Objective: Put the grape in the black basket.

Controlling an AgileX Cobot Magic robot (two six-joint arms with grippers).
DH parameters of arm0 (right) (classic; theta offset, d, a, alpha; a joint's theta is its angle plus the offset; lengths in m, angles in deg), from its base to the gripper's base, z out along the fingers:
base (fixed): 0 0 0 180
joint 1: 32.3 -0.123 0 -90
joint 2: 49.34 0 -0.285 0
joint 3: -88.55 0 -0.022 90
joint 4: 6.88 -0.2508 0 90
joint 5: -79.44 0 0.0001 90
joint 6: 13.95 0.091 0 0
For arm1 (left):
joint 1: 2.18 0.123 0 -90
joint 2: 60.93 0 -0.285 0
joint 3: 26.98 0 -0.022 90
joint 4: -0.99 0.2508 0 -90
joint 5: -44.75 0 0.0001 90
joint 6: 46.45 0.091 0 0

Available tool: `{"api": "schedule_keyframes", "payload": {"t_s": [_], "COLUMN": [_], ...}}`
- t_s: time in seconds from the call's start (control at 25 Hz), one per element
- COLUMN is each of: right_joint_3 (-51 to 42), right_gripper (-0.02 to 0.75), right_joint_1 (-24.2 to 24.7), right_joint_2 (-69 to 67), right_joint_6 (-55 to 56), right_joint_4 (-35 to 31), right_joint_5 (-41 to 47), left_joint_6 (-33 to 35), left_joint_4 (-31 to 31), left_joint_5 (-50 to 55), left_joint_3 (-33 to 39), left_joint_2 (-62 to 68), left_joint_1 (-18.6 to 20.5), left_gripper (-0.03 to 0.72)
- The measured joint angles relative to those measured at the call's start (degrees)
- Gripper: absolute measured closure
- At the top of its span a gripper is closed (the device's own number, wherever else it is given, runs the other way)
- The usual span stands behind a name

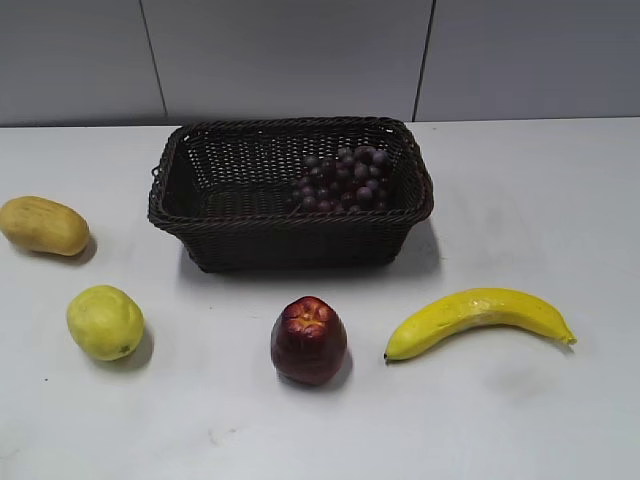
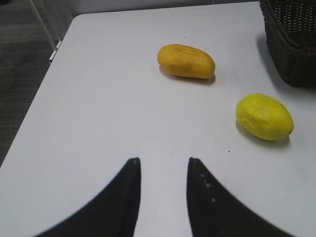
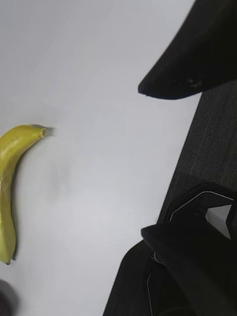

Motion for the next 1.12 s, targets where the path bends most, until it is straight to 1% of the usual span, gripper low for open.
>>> {"api": "schedule_keyframes", "payload": {"t_s": [0.36,0.52,0.64,0.88,0.96,1.04,1.12], "right_joint_3": [0.0,-0.1,-0.1,-0.1,-0.1,-0.1,-0.1], "right_gripper": [0.146,0.146,0.147,0.148,0.148,0.148,0.148], "right_joint_1": [0.0,1.1,5.0,15.3,17.9,19.7,20.4], "right_joint_2": [0.8,3.8,6.9,13.8,16.4,18.7,21.2], "right_joint_6": [0.1,0.1,0.1,0.1,0.1,0.1,0.1], "right_joint_4": [-0.4,-1.0,-1.2,-1.2,-1.2,-1.2,-1.2], "right_joint_5": [0.0,0.0,-0.1,-0.1,-0.1,-0.1,-0.1], "left_joint_6": [0.0,0.0,0.0,0.0,0.0,0.0,0.0], "left_joint_4": [0.0,0.0,0.0,0.0,0.0,0.0,0.0], "left_joint_5": [0.0,0.0,0.0,0.0,0.0,0.0,0.0], "left_joint_3": [0.0,0.0,0.0,0.0,0.0,0.0,0.0], "left_joint_2": [0.0,0.0,0.0,0.0,0.0,0.0,0.0], "left_joint_1": [0.0,0.0,0.0,0.0,0.0,0.0,0.0], "left_gripper": [0.452,0.452,0.452,0.452,0.452,0.452,0.452]}}
